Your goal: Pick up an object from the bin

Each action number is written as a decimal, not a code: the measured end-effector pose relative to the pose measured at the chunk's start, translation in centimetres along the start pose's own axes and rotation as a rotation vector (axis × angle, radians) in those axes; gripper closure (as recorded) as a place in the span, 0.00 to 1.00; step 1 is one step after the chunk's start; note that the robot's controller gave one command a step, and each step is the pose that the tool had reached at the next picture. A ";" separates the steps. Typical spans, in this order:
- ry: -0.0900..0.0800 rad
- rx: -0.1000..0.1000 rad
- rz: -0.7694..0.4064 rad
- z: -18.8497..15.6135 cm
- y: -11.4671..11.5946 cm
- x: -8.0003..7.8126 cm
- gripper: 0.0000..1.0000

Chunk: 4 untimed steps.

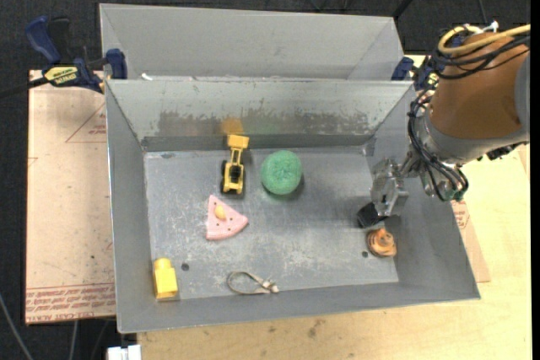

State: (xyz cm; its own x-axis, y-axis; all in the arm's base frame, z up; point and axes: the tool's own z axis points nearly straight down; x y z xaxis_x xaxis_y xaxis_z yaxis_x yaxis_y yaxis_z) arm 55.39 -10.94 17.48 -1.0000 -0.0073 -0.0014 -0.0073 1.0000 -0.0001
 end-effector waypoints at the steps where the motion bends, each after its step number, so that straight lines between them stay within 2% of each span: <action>1: -0.002 0.000 0.006 -4.9 0.4 1.4 1.00; 2: 0.007 -0.003 0.050 3.4 -1.0 1.2 0.00; 3: 0.000 -0.001 0.049 2.9 -1.0 1.0 0.00; 4: -0.008 0.001 0.018 8.0 -1.1 -0.6 0.00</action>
Offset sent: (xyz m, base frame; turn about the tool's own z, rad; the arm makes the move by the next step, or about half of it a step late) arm -0.0103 -0.0113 -0.0290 0.0506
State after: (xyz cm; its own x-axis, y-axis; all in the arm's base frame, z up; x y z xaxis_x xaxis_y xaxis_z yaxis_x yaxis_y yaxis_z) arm 56.00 -11.99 9.46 -0.9999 0.0105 -0.0092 0.0105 0.9999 -0.0010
